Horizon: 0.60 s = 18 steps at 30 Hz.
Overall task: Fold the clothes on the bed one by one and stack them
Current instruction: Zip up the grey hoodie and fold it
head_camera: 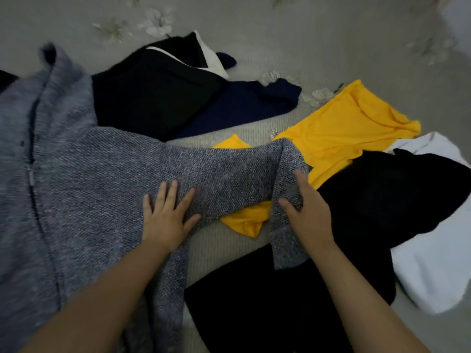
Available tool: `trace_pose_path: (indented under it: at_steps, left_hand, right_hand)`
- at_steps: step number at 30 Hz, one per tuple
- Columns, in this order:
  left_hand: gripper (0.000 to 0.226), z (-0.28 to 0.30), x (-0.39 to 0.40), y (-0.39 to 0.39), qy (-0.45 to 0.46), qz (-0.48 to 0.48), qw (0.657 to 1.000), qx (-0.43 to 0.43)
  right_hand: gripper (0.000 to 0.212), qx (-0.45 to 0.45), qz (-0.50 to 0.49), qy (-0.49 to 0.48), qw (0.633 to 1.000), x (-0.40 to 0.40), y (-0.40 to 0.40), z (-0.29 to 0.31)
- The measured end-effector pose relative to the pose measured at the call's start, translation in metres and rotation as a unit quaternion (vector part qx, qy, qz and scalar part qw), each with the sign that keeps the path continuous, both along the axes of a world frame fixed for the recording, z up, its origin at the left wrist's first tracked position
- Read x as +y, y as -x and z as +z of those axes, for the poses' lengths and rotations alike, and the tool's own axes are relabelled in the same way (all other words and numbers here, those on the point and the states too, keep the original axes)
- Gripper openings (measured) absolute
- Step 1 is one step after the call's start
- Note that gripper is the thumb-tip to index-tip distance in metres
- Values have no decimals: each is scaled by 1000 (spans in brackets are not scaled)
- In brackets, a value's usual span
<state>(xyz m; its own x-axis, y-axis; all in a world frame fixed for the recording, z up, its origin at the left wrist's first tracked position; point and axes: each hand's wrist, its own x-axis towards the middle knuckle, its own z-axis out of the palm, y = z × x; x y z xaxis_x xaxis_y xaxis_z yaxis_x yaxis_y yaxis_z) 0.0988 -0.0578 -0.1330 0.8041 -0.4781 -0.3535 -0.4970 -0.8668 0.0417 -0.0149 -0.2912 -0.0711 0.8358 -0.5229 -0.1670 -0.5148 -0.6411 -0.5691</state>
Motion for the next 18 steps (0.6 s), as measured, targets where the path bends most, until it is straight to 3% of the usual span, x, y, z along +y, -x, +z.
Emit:
trace_pose_path:
  at_steps: [2, 6, 12, 15, 18]
  left_hand:
    - [90, 12, 22, 1, 33, -9, 999, -20]
    - [63, 35, 91, 2, 73, 24, 995, -64]
    - [60, 57, 235, -5, 122, 110, 981, -102]
    - [65, 60, 305, -16, 121, 152, 977, -91]
    - [68, 61, 365, -27, 142, 195, 967, -79]
  right_hand:
    - [60, 12, 63, 45, 997, 15, -12, 15]
    - [52, -3, 135, 54, 989, 69, -52, 56]
    - [48, -40, 174, -86, 980, 202, -118, 108]
    - [47, -34, 156, -167, 973, 280, -147, 114]
    - [48, -25, 151, -189, 970, 358, -176, 106]
